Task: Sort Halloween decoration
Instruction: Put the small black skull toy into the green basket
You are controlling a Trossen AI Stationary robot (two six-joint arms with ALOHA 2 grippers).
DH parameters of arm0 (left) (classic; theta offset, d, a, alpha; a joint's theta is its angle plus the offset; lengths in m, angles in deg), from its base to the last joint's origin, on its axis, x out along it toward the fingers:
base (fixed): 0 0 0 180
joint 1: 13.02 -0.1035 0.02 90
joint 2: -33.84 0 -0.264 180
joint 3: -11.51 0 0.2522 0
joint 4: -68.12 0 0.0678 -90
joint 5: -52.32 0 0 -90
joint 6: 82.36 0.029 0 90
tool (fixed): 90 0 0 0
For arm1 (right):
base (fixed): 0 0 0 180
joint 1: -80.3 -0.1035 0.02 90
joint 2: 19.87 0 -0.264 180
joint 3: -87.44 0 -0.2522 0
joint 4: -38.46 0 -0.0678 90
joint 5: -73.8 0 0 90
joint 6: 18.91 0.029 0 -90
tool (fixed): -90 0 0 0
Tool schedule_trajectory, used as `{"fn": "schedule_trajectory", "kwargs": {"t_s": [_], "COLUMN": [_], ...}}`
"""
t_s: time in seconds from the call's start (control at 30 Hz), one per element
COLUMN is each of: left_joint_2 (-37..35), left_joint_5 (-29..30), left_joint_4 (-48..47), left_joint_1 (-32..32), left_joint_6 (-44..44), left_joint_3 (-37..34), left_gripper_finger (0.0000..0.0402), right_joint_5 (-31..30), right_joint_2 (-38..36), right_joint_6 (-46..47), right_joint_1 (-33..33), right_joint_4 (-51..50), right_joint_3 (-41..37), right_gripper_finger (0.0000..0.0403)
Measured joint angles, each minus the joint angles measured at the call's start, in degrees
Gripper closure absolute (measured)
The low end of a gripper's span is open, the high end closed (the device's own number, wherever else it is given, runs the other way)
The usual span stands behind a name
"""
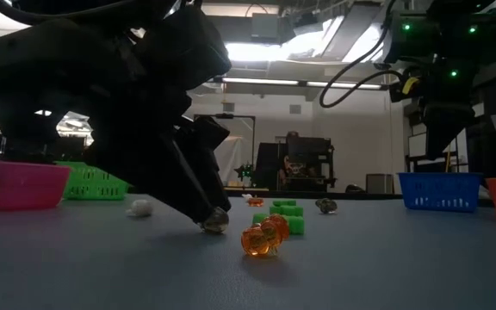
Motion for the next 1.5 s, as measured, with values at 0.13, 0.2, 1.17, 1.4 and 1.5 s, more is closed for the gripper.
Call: {"fn": "schedule_trajectory", "kwargs": {"t_s": [0.13, 0.2, 1.17, 1.4, 1.5], "left_joint_2": [0.8, 2.02, 2.71, 2.71, 2.66], "left_joint_5": [-0.19, -1.38, -2.89, -2.86, -2.84], "left_joint_4": [1.38, 2.85, 3.15, 2.95, 2.88], "left_joint_1": [0.0, -0.08, -0.52, -0.52, -0.52], "left_joint_6": [0.0, 0.0, -0.46, -0.45, -0.44], "left_joint_3": [0.09, 0.09, 0.09, 0.09, 0.1], "left_gripper_finger": [0.0247, 0.0247, 0.03, 0.0328, 0.0332], "right_joint_5": [0.0, 0.0, 0.0, 0.0, 0.0], "right_joint_2": [0.0, -0.01, -0.02, -0.02, -0.02], "right_joint_6": [0.0, -0.01, 0.0, 0.0, 0.0], "right_joint_1": [0.02, 0.01, 0.0, 0.0, 0.0], "right_joint_4": [0.02, 0.0, 0.09, 0.09, 0.09], "right_joint_3": [0.0, 0.0, 0.0, 0.0, 0.0], "right_gripper_finger": [0.0191, 0.0191, 0.0191, 0.0191, 0.0191]}}
